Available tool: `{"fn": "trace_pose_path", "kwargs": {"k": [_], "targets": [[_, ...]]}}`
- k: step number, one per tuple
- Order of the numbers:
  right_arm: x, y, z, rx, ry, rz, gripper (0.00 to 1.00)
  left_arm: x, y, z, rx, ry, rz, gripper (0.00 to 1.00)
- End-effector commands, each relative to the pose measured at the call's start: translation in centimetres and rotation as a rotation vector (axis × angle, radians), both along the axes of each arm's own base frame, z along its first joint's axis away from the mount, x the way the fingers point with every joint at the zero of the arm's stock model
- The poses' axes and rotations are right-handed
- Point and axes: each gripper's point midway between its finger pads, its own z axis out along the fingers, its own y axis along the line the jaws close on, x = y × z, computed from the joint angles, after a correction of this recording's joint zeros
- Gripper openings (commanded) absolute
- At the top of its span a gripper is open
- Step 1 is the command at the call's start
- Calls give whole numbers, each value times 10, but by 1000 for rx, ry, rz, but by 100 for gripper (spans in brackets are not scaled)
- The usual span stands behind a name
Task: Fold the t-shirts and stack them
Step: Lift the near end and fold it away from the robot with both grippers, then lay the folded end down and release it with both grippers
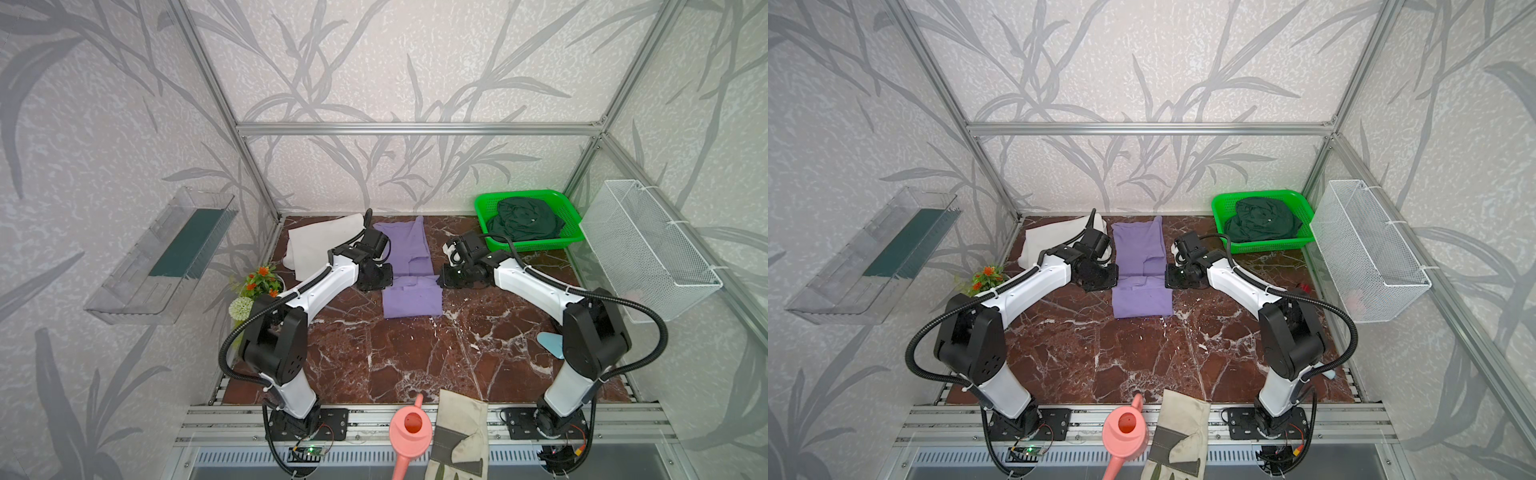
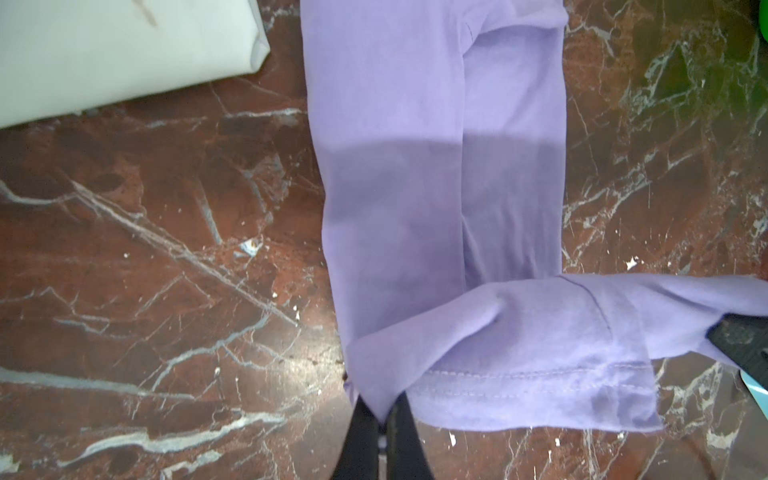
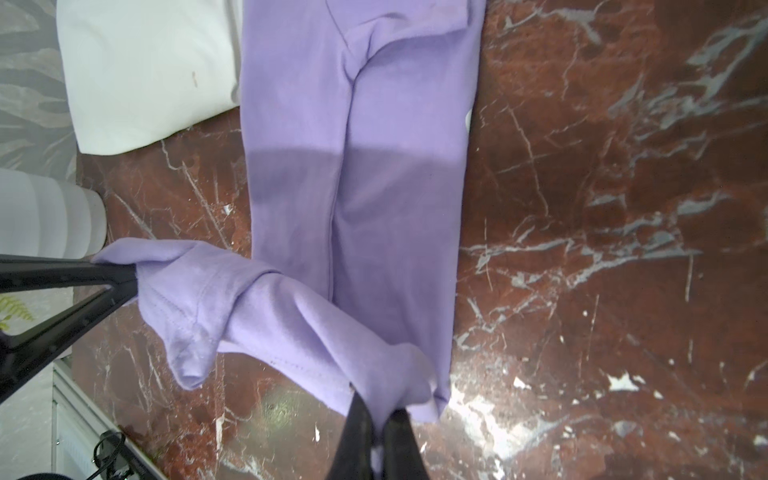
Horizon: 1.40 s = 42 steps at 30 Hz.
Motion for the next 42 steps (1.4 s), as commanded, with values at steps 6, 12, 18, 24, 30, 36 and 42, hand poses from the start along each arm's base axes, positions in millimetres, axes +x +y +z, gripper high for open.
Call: {"fn": "trace_pose_path", "kwargs": {"k": [6, 12, 18, 24, 30, 36, 42], "targets": [[32, 5, -29, 6, 54, 43, 0, 24, 15, -24, 39, 69, 29, 0], [54, 5, -43, 13, 71, 46, 0, 41, 17, -42, 21, 65, 27, 0], [67, 2, -56, 22, 88, 46, 0, 53, 15, -53, 5, 71, 29, 0], [69, 3, -51, 45, 87, 56, 0, 52, 17, -47, 7, 69, 28, 0], [64, 1, -35, 56, 66, 54, 0, 43, 16, -30, -23, 47, 23, 0], [51, -4, -14, 69, 38, 49, 0, 26, 14, -10, -82, 24, 25, 0], [41, -7, 9, 87, 3, 40, 0, 17, 15, 11, -105, -9, 28, 0]]}}
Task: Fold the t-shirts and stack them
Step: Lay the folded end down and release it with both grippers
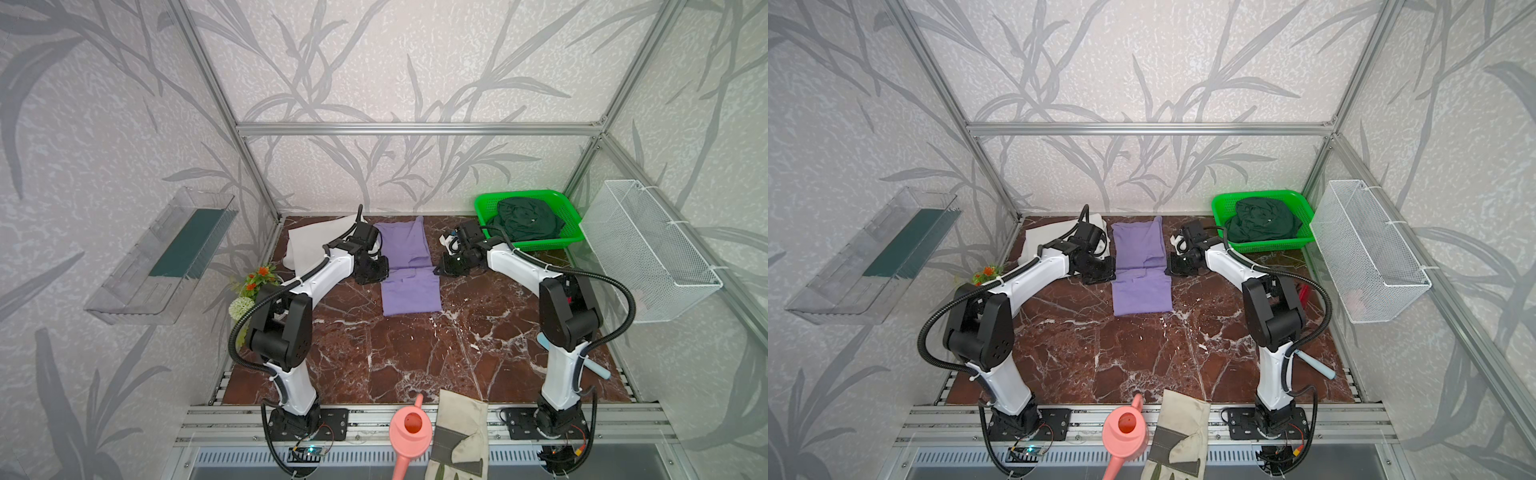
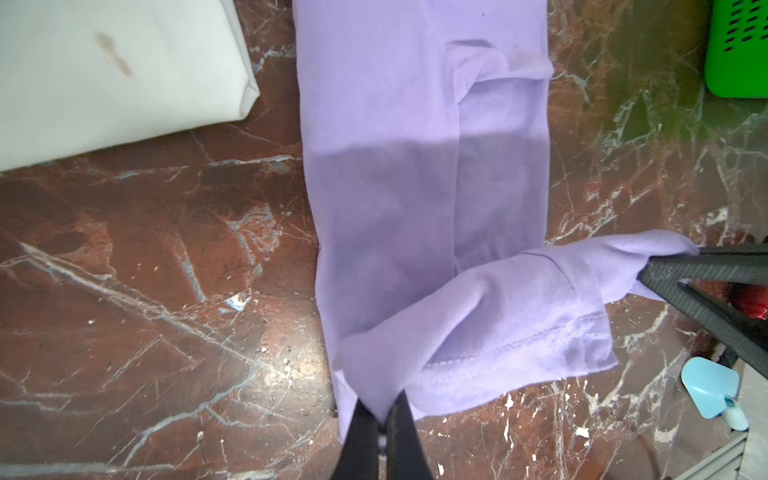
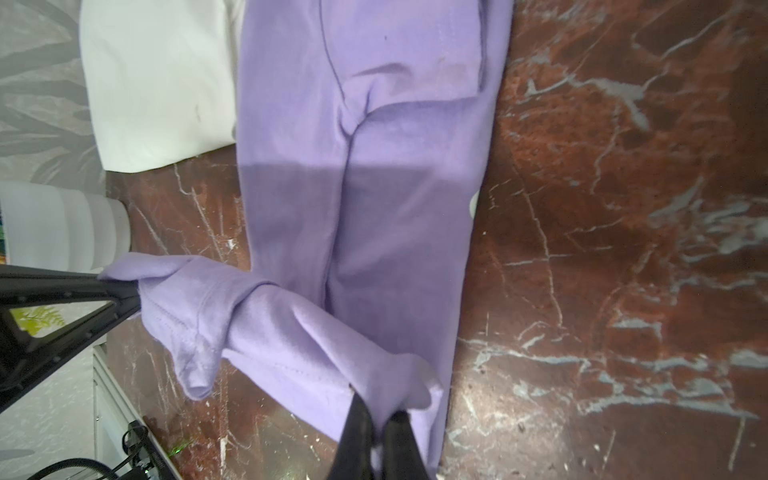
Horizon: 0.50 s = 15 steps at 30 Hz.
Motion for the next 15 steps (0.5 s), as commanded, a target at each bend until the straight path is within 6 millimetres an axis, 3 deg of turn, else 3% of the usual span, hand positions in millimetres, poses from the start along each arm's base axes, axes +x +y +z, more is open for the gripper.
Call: {"fn": "trace_pose_path", "kwargs": {"k": [1, 6, 15], "targets": [[-2, -10, 19, -8, -29, -29, 0, -3, 12, 12, 15, -15, 34, 0], [3, -10, 26, -14, -49, -26, 0, 4, 15, 16, 41, -21, 52, 0], [28, 0, 16, -33, -49, -7, 0, 29, 19, 2, 70, 2, 84, 0]]}}
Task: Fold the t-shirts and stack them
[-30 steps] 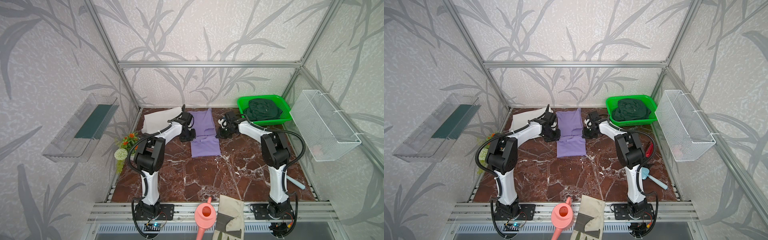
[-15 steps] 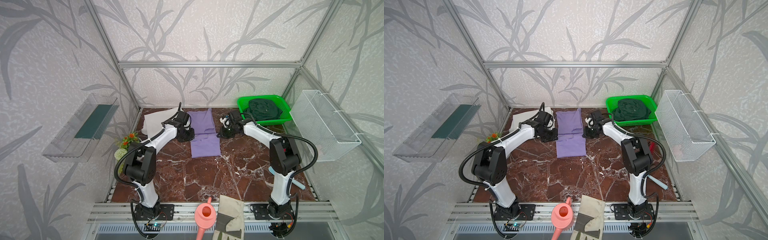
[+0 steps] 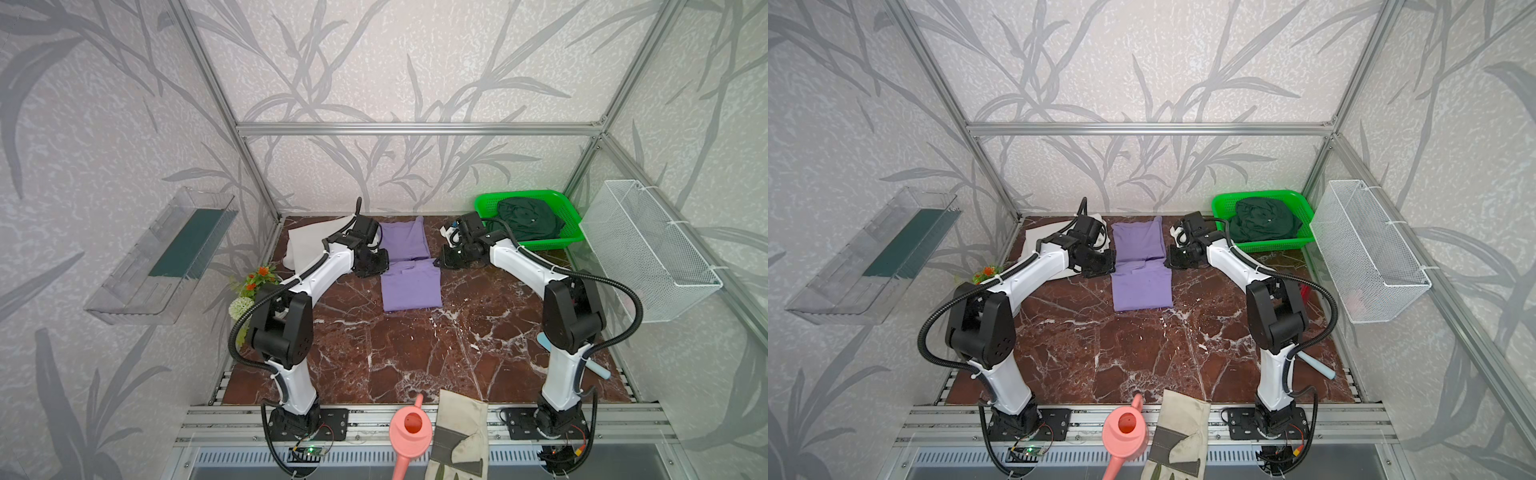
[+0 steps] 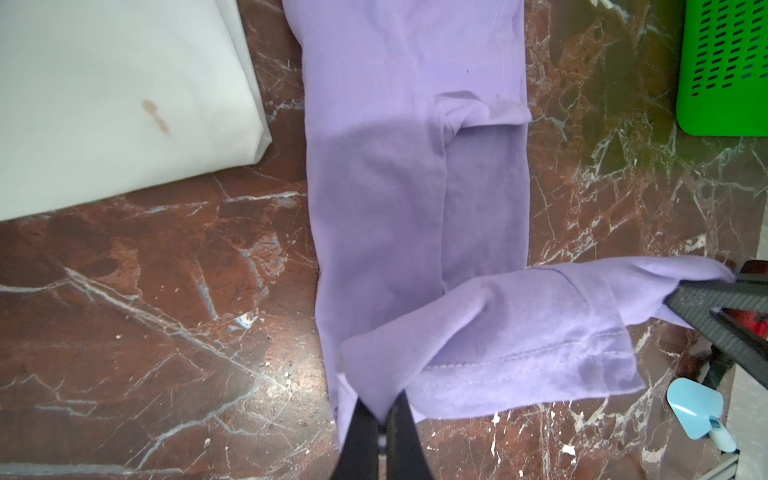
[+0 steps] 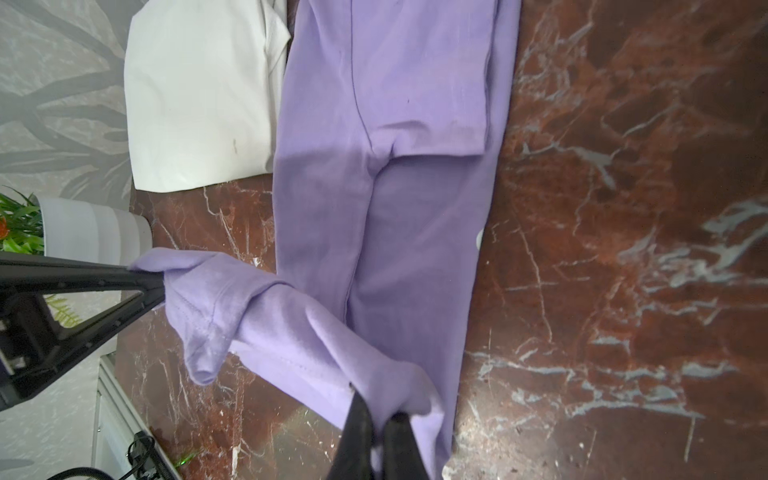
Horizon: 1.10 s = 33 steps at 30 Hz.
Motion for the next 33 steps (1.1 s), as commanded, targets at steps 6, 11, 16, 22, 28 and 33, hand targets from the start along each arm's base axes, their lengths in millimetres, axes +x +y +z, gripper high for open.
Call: {"fn": "trace_pose_path", "kwargs": {"k": [6, 11, 16, 22, 28, 33], "targets": [[27, -1, -28, -57, 45, -6, 0, 26, 17, -24, 47, 57, 49, 0], [35, -2, -51, -71, 83, -15, 0, 45, 15, -39, 40, 71, 43, 0], [48, -2, -65, -62, 91, -20, 0, 58, 20, -49, 61, 73, 49, 0], [68, -5, -55, -36, 48, -29, 13, 77, 20, -43, 63, 10, 20, 20], [54, -9, -15, -33, -50, -17, 45, 76, 14, -11, 53, -98, -10, 35], [12, -4, -17, -1, -12, -20, 42, 42, -31, -12, -38, -85, -107, 35]]}}
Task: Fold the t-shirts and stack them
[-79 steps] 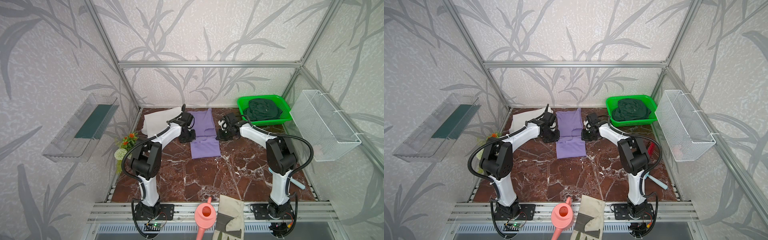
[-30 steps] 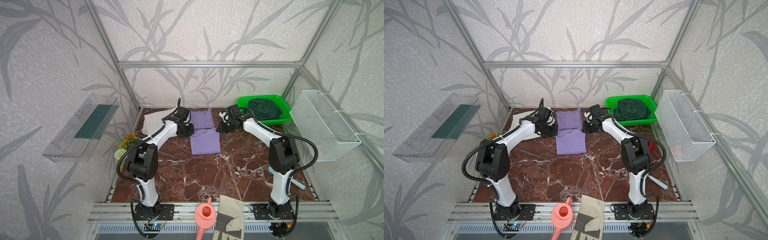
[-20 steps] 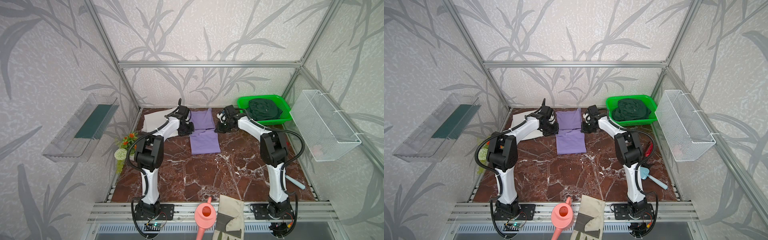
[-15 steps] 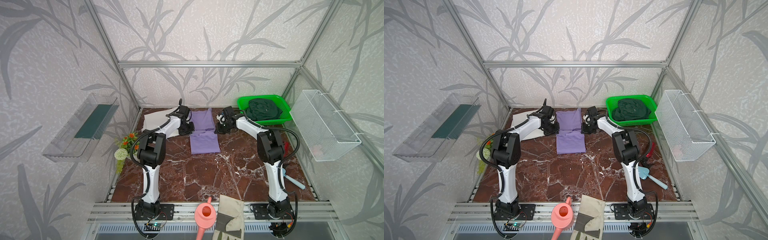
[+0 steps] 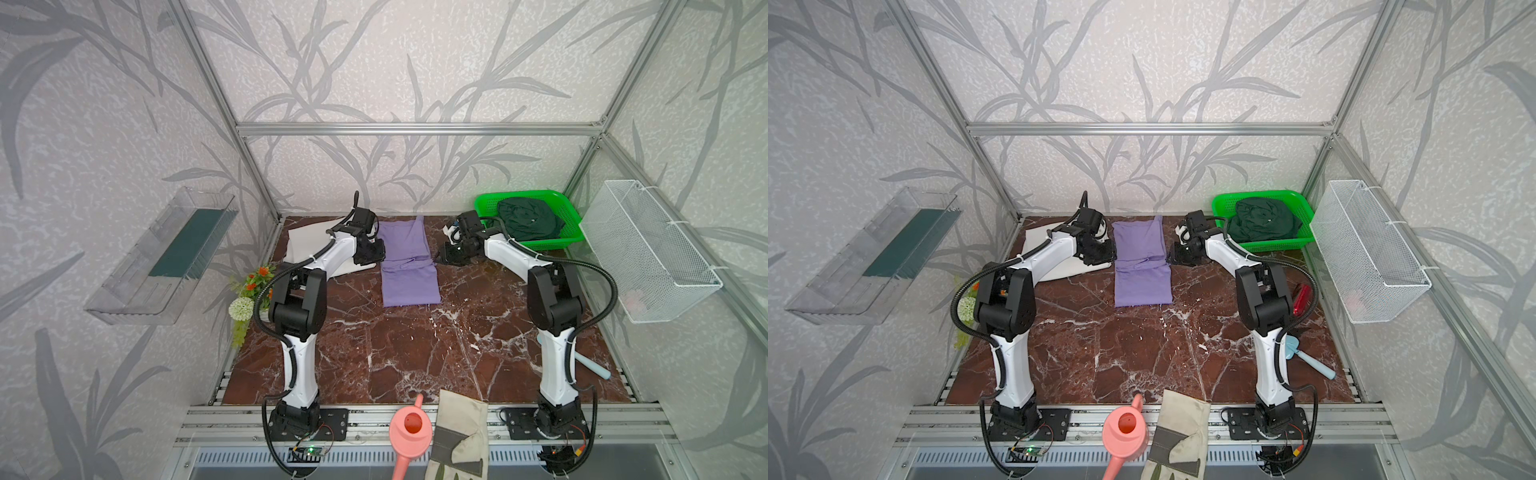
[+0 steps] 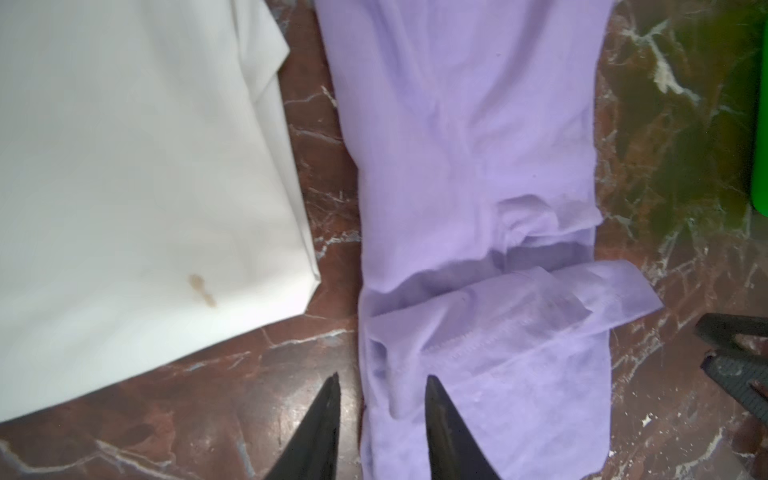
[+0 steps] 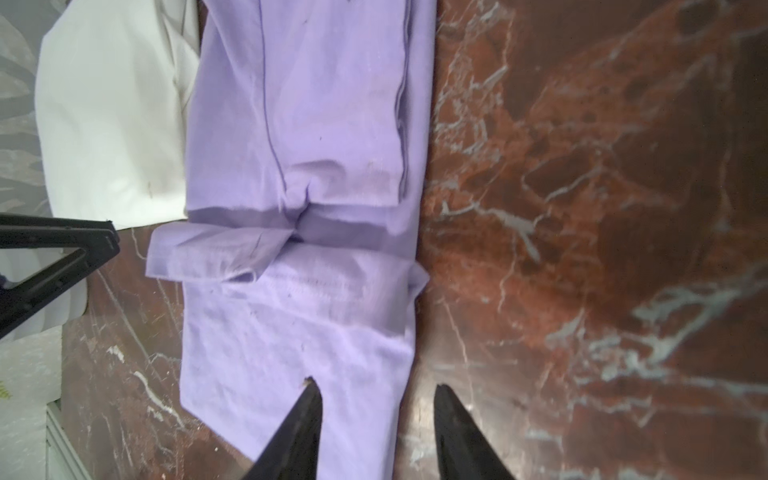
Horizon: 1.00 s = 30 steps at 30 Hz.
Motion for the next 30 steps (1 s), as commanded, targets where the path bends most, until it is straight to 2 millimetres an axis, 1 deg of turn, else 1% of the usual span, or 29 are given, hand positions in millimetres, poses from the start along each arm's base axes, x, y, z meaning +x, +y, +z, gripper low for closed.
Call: {"fn": "trace_pose_path", "kwargs": {"k": [1, 2, 4, 7, 10, 12, 14, 16, 19, 22, 26, 30], "targets": [[-22, 16, 19, 42, -28, 21, 39, -23, -41, 11, -60, -24, -100, 34], [-30, 21, 16, 42, -14, 30, 36, -29, -48, 6, -54, -11, -113, 33], [-47, 32, 5, 42, 11, 46, 27, -41, -61, -6, -44, 11, -136, 32], [-63, 44, -9, 54, 41, 51, 17, -50, -75, -19, -46, 37, -146, 31], [-74, 51, -28, 43, 67, 44, 13, -45, -81, -28, -40, 38, -133, 31], [-77, 50, -41, 19, 85, 33, 11, -40, -84, -32, -42, 33, -130, 31], [-80, 46, -54, -5, 111, 24, 9, -31, -86, -36, -36, 25, -121, 31], [-84, 43, -62, -24, 130, 21, 8, -23, -86, -42, -15, 25, -118, 31], [-89, 41, -67, -31, 145, 25, 8, -11, -86, -52, 19, 29, -105, 31], [-91, 39, -69, -35, 152, 26, 8, 4, -80, -57, 77, 8, -69, 32], [-94, 39, -72, -34, 169, 28, 8, 29, -69, -52, 153, -44, -28, 33], [-97, 39, -73, -35, 177, 34, 8, 62, -59, -33, 184, -119, 7, 34]]}}
